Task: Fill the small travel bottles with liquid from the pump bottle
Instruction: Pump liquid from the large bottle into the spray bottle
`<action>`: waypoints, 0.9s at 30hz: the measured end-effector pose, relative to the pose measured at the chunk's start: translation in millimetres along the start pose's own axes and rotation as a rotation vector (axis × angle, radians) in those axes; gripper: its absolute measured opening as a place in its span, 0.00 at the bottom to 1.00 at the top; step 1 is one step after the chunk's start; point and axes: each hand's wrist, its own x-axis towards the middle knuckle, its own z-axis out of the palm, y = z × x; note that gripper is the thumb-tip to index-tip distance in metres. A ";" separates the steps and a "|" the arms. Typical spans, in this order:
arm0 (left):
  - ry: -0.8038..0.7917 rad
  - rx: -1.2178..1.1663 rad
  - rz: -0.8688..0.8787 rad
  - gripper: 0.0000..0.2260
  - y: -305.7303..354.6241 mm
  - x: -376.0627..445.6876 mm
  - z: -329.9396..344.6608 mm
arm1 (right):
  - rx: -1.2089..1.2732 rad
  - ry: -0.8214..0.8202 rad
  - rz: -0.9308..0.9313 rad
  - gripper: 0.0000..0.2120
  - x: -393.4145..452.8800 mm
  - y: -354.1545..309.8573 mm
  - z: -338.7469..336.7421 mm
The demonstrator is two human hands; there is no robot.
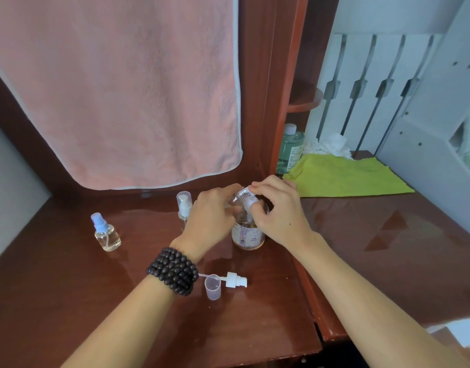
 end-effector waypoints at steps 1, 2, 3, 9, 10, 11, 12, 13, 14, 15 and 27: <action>-0.001 0.002 0.003 0.15 0.5 -0.4 -0.3 | -0.001 0.006 0.000 0.14 -0.3 0.0 -0.1; 0.001 0.005 0.004 0.15 -0.3 -0.1 0.3 | -0.001 0.008 0.000 0.14 0.1 -0.2 0.1; 0.005 0.011 0.002 0.15 -1.5 0.2 1.0 | 0.000 0.007 0.000 0.13 0.9 -0.5 0.6; 0.002 0.026 -0.010 0.15 -8.2 1.5 10.5 | -0.030 -0.017 0.026 0.09 -0.5 4.9 6.6; 0.003 0.028 -0.012 0.15 -8.7 1.2 12.0 | -0.036 -0.024 0.029 0.09 -1.1 5.1 7.2; 0.005 0.030 -0.016 0.16 -8.3 1.1 12.5 | -0.040 -0.026 0.029 0.09 -0.7 4.8 7.7; 0.010 0.031 -0.017 0.15 -7.9 0.9 12.5 | -0.040 -0.027 0.028 0.09 -0.2 4.3 7.9; 0.013 0.030 -0.017 0.15 -7.2 0.8 12.1 | -0.036 -0.028 0.026 0.09 0.0 3.8 7.3; 0.016 0.024 -0.014 0.15 -7.0 0.6 10.3 | -0.028 -0.026 0.020 0.10 0.7 3.1 6.4; 0.014 0.019 -0.008 0.15 -6.5 0.3 8.7 | -0.019 -0.021 0.010 0.10 0.9 3.2 5.2; 0.034 0.061 0.036 0.14 -9.1 -2.4 12.3 | 0.011 -0.019 0.026 0.10 1.0 3.0 3.7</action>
